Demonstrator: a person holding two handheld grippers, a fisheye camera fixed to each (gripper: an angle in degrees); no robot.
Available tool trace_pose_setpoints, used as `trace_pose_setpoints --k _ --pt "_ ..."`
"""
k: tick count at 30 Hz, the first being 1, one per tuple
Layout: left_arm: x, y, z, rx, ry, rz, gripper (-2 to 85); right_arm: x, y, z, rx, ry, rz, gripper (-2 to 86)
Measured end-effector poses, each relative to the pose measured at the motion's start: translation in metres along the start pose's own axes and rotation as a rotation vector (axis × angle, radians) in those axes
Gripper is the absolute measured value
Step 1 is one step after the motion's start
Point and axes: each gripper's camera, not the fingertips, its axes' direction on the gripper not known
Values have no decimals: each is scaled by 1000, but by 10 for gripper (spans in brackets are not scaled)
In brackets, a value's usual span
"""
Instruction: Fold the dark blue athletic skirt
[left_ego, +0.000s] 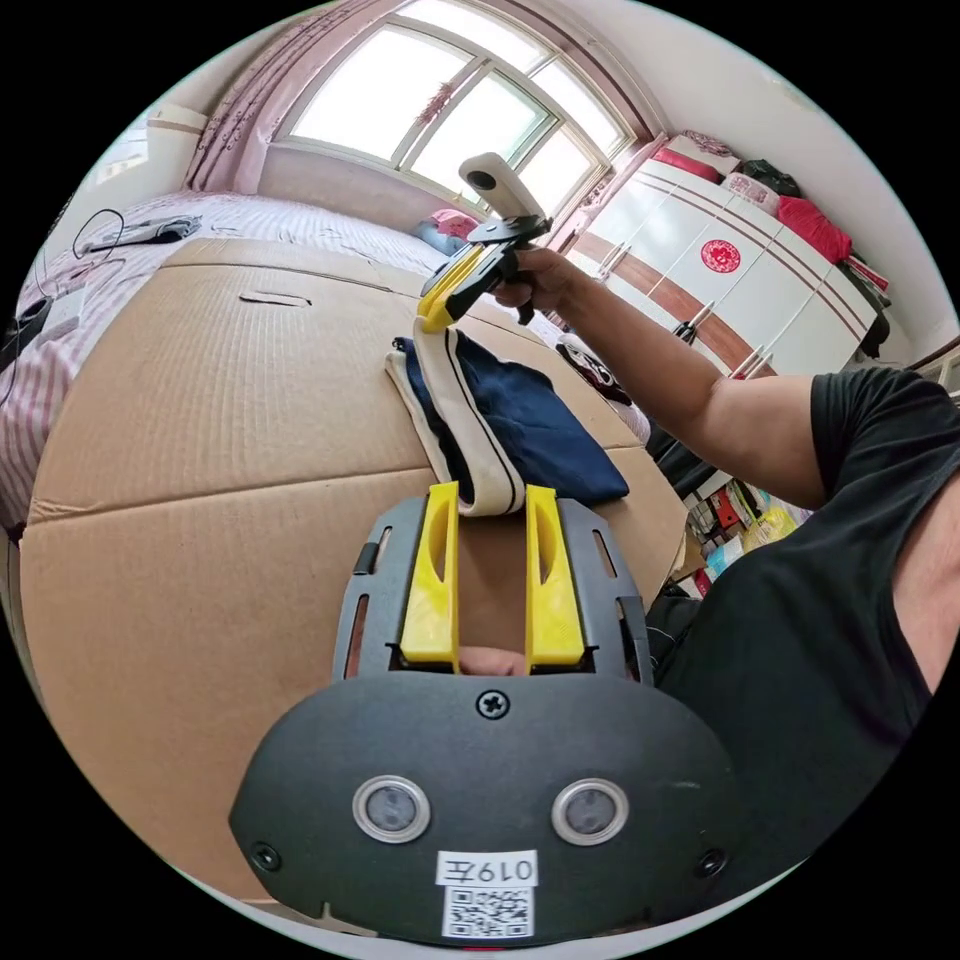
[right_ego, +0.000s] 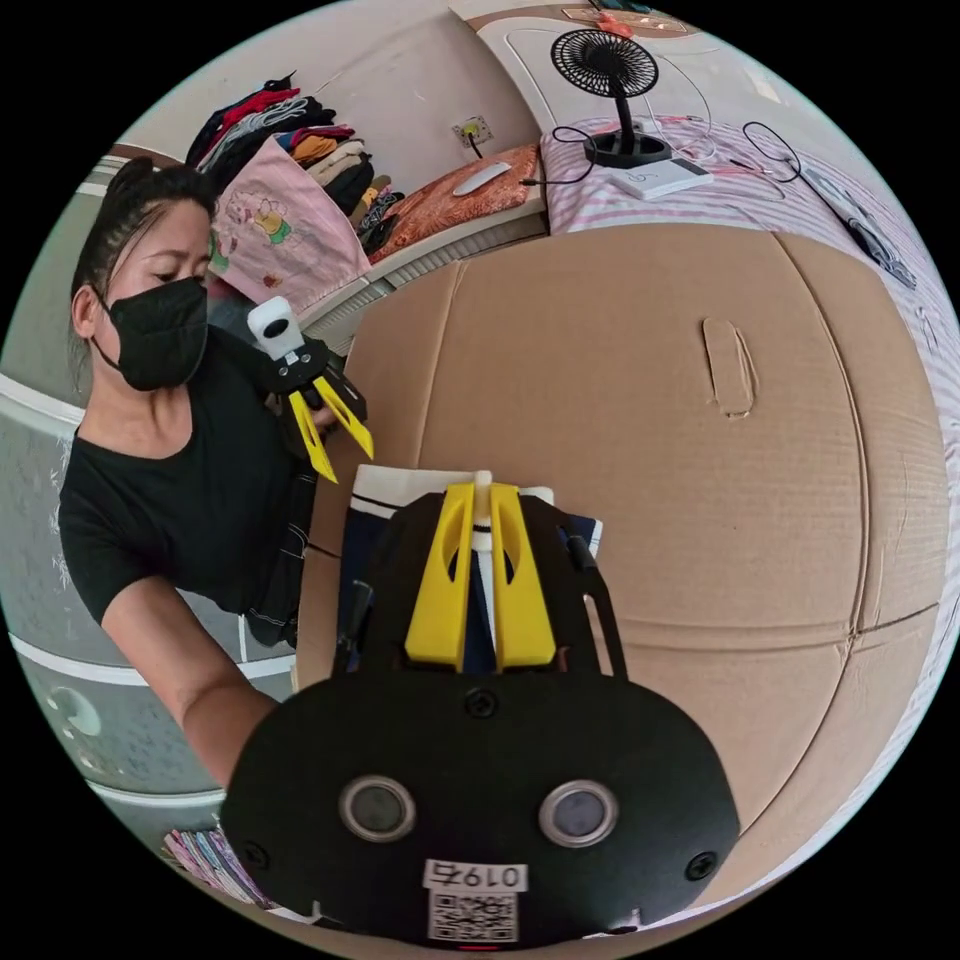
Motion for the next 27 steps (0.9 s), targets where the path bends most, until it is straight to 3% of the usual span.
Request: trace_pose_setpoints --k 12,27 --pt "-11 -46 12 -119 76 -1 68 4 34 -28 90 -49 -43 17" --pt "-11 -83 1 -216 119 39 17 -4 17 -7 -70 35 74 4"
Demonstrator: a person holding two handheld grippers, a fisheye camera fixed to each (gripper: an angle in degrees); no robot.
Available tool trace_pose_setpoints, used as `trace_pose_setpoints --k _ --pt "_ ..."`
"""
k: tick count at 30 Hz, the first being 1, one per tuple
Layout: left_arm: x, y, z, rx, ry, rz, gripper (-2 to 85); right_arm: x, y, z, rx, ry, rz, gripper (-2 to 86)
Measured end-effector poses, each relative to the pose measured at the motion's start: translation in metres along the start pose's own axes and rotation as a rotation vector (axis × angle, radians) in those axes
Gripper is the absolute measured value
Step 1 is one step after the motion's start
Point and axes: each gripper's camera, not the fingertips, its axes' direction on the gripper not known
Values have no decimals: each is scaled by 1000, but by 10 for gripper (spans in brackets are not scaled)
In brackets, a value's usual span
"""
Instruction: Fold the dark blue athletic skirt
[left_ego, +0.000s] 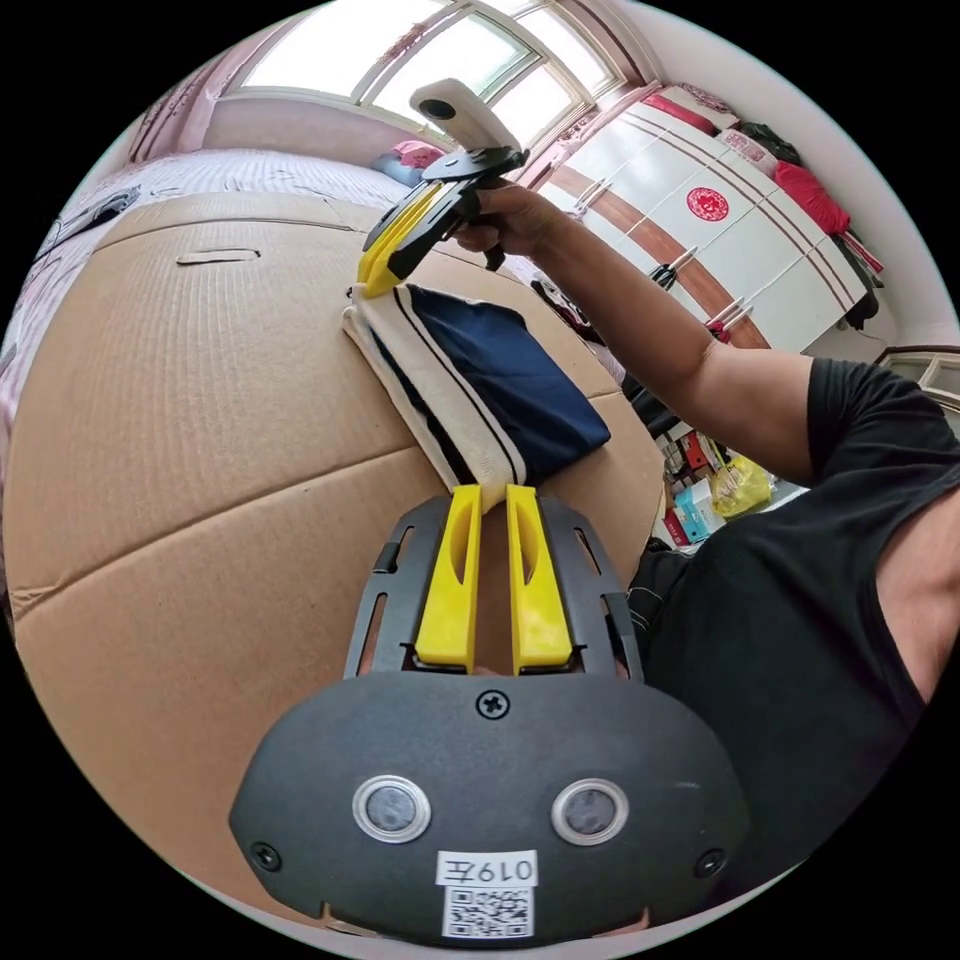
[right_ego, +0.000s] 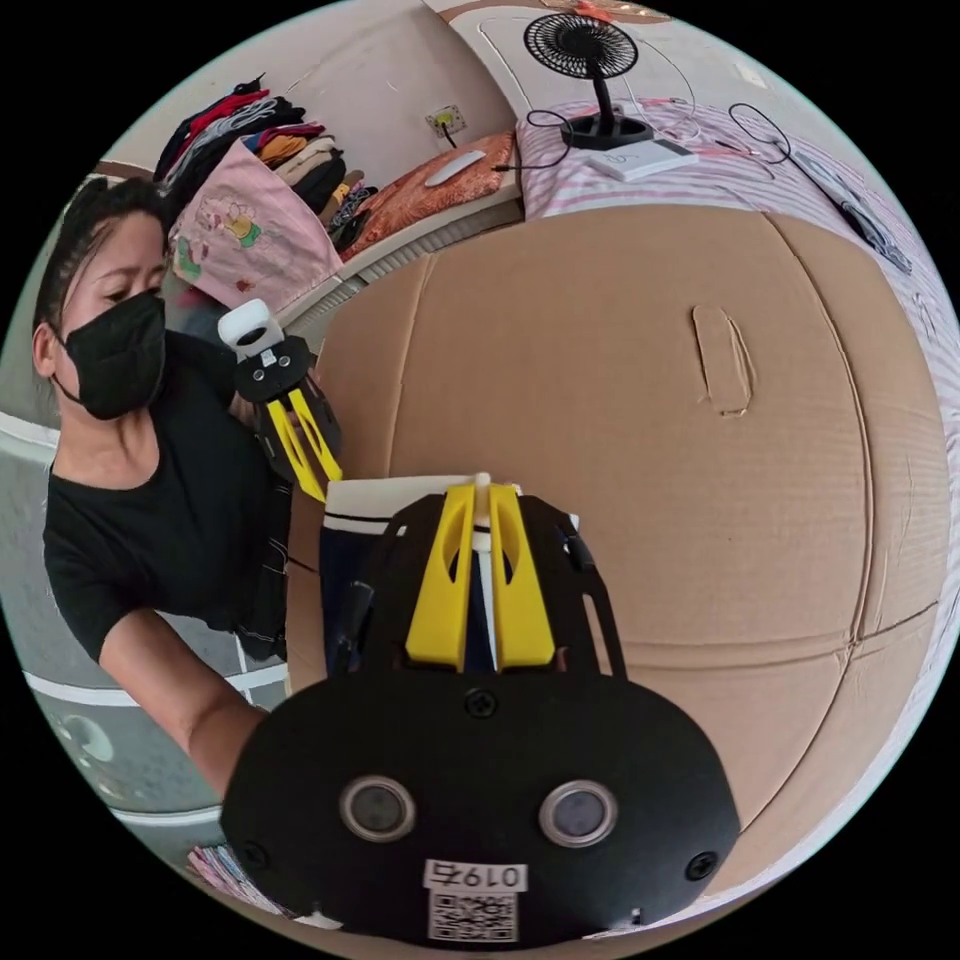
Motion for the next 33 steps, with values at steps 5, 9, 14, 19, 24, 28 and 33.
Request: trace_pose_setpoints --k 5,9,14,19,24,28,33 --pt "-4 -12 -6 -7 28 -48 13 -4 2 1 -18 -40 54 8" --pt "-7 -19 -10 1 56 -86 12 -20 11 -7 4 -28 60 8" --pt "-1 -33 -17 -9 33 -76 13 -47 31 -24 48 36 75 2" --pt "-2 -41 -21 -12 43 -109 12 -64 43 -28 59 22 89 4" --pt "3 -49 -25 -12 33 -130 13 -91 56 -36 59 44 95 23" --pt "9 -58 -29 -29 15 -123 14 -118 75 -56 124 70 96 30" --pt "18 -63 -44 -31 -38 -92 14 -168 127 -109 381 138 118 13"
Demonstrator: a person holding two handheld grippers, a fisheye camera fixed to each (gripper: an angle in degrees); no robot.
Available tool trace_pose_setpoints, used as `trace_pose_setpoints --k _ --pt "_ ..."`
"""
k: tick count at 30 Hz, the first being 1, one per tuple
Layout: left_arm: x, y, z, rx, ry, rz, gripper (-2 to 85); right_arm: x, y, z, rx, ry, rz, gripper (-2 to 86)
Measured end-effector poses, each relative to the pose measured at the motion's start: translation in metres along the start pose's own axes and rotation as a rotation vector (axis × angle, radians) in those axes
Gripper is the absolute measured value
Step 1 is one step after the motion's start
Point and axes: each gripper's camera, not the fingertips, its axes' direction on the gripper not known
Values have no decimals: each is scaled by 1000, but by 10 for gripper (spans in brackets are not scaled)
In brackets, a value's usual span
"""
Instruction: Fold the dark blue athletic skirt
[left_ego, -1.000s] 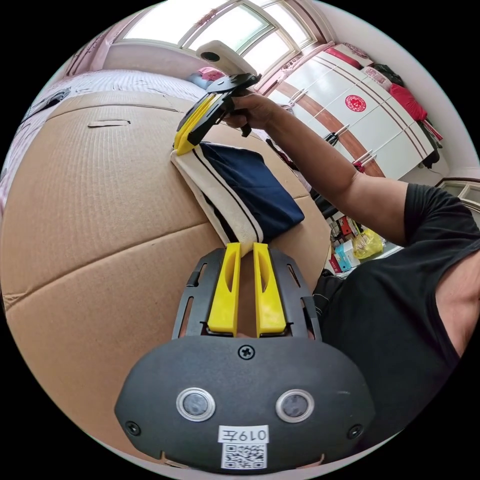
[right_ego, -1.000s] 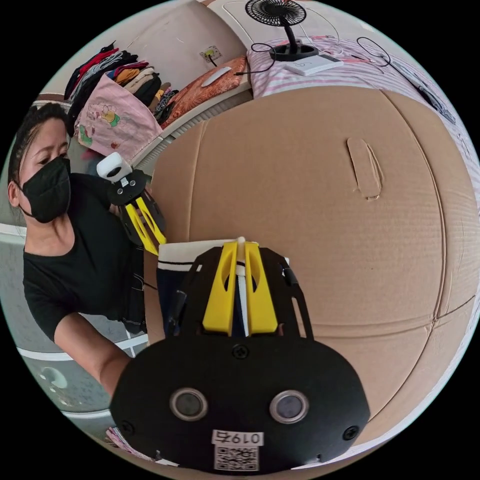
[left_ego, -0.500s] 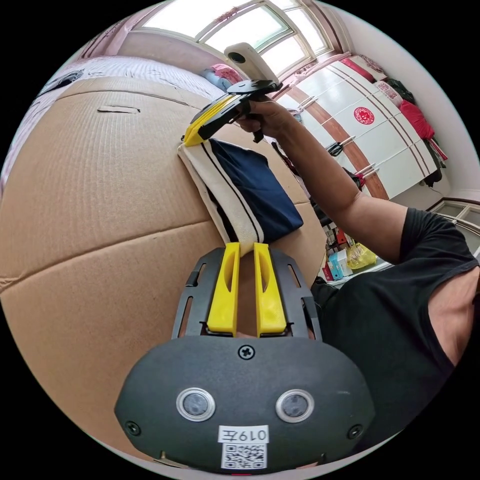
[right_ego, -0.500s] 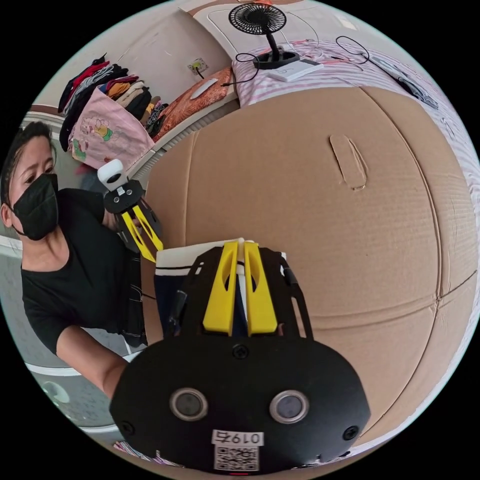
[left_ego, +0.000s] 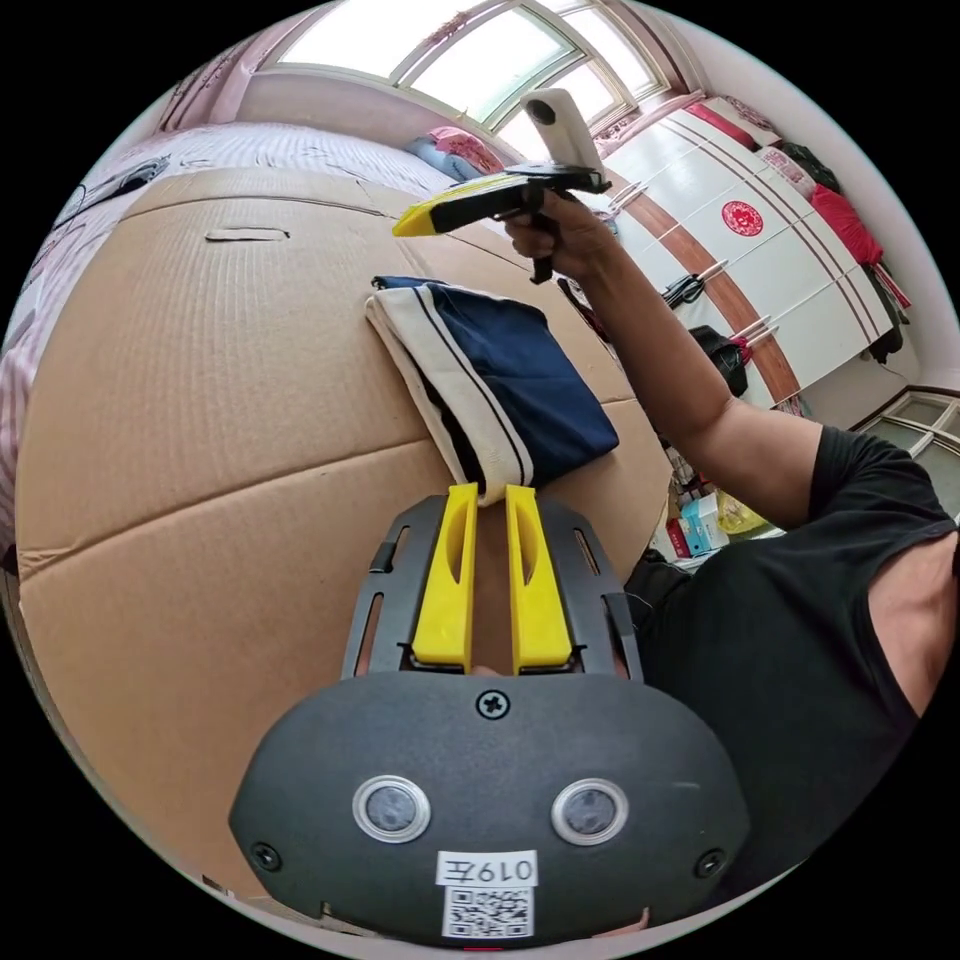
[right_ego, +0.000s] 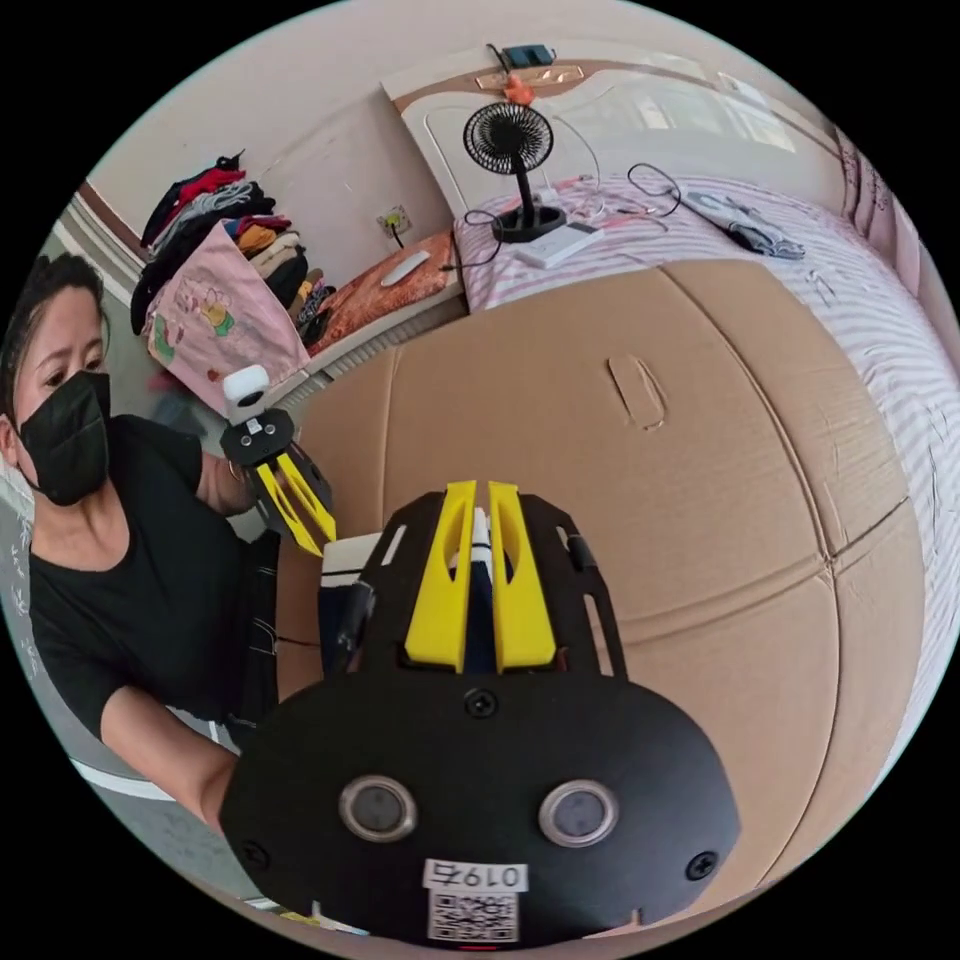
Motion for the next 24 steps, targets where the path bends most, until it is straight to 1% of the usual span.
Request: trace_pose_setpoints --k 1,3,5,6,8,9,10,11,14,16,19,21,22,24 --pt "-1 1 -8 9 -16 -4 15 -19 12 -16 45 30 -7 12" --pt "-4 2 -25 53 -10 -4 18 -58 30 -31 71 84 -56 15" --pt "-7 -6 -55 169 -2 29 26 -119 55 -33 93 170 -136 28" --pt "-6 -10 -62 196 -10 44 29 -134 61 -30 88 192 -154 33" --pt "1 -38 -81 280 -104 170 47 -184 82 -13 56 290 -191 60" --pt "1 -47 -82 290 -141 199 51 -194 86 -9 48 316 -191 64" --pt "-2 -67 -78 272 -192 245 59 -213 93 -1 39 359 -194 72" --pt "-10 -89 -69 218 -191 279 63 -228 100 5 32 395 -201 78" --pt "-30 -134 -42 98 -94 341 72 -252 112 10 -5 491 -208 87" --pt "-37 -153 -28 28 -84 355 76 -255 119 2 -6 535 -205 89" --pt "-47 -174 -17 -25 -82 337 81 -238 132 -31 42 546 -153 65" --pt "-55 -184 -14 -45 -88 323 81 -214 139 -60 96 523 -90 61" --pt "-61 -188 -13 -59 -69 314 81 -192 144 -77 113 481 -49 62" --pt "-67 -194 -15 -73 -16 310 79 -154 147 -96 84 411 23 62"
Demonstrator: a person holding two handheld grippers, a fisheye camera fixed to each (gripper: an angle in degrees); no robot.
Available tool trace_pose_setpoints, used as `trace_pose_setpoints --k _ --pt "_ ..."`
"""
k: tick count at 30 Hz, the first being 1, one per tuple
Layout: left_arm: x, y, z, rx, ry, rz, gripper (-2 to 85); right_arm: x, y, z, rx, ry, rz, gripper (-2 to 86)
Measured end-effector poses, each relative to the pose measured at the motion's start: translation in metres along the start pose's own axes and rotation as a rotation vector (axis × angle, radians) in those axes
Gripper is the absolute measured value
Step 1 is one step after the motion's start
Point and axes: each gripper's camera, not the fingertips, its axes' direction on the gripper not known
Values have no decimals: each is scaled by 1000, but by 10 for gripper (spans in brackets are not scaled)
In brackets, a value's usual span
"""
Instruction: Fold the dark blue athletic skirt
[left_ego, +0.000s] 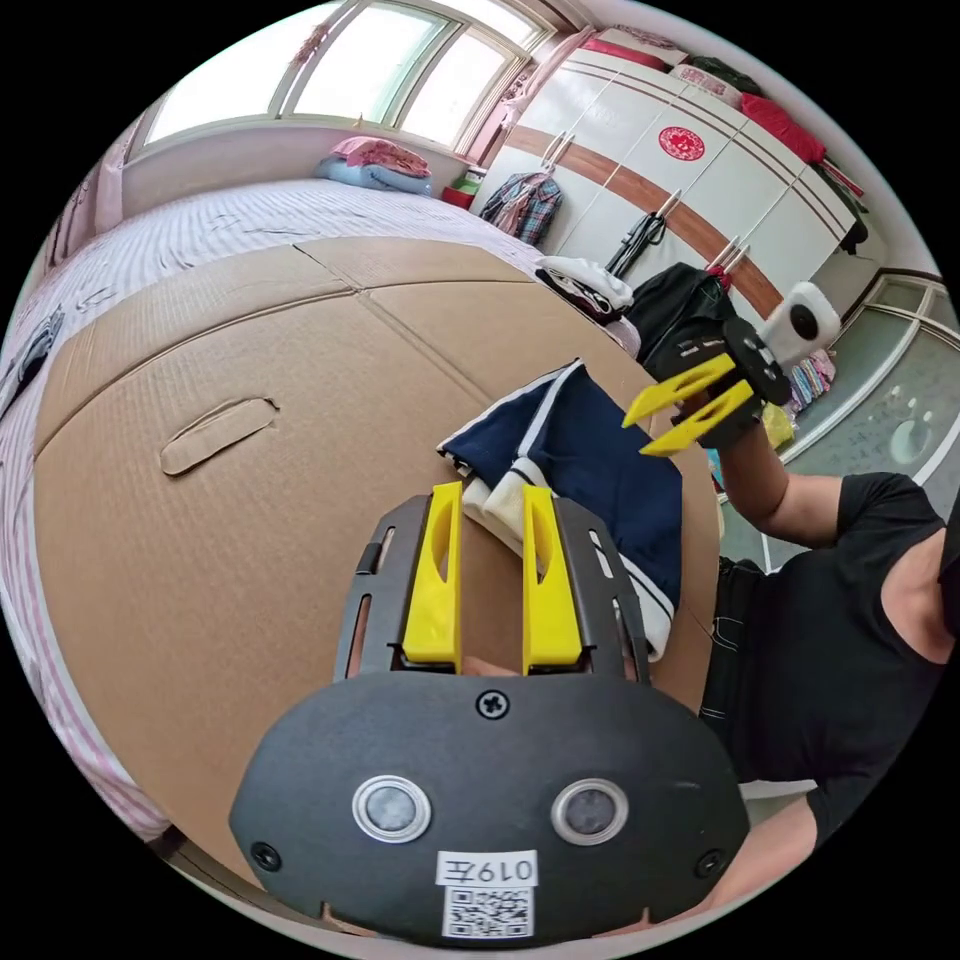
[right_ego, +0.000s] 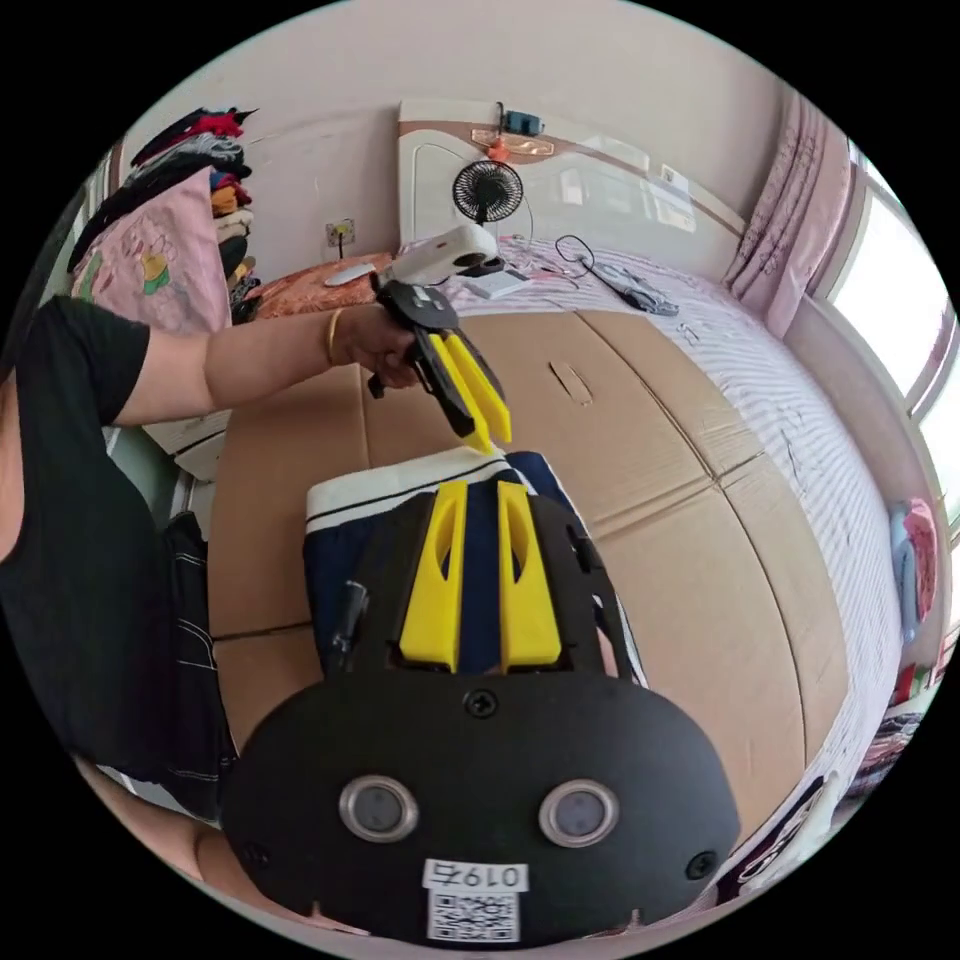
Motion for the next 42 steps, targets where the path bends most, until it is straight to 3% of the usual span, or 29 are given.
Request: trace_pose_setpoints --k 5,14,20,23,28,37,42 --pt "-12 -7 -7 -3 49 3 67 80 7 7 -62 -149 70 73" --pt "-19 -19 -28 10 102 42 17 123 26 12 -166 -291 29 50" --pt "-9 -26 -51 67 84 97 8 136 48 -27 -81 -317 11 -5" --pt "-8 -33 -62 90 69 85 7 145 58 -45 -28 -293 32 -7" --pt "-26 -44 -46 31 66 -43 6 156 70 -27 -133 -240 94 -8" --pt "-31 -52 -56 45 103 -145 6 173 95 -56 -125 -199 115 19" --pt "-25 -56 -60 34 86 -154 7 191 124 -99 -30 -141 185 50"
